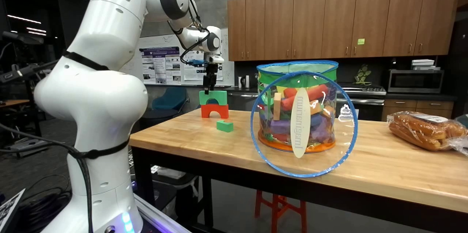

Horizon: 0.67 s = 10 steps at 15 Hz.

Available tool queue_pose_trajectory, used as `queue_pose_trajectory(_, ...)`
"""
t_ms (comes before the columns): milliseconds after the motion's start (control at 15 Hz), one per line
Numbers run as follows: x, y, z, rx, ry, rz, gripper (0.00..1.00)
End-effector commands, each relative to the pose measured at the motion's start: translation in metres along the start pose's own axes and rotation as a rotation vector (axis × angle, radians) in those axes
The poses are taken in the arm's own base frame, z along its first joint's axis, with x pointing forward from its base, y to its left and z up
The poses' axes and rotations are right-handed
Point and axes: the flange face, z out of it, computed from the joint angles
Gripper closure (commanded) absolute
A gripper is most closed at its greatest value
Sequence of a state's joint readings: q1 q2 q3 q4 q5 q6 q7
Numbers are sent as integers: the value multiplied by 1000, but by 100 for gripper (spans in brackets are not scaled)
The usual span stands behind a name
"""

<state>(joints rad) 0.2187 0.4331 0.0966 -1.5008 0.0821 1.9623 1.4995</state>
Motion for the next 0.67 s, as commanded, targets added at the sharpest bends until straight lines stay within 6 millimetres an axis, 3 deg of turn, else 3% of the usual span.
queue_pose_trajectory(0,-1,2,-12,25,9,-29,0)
queue_pose_trajectory(600,-4,18,-42,85,34,-58,0)
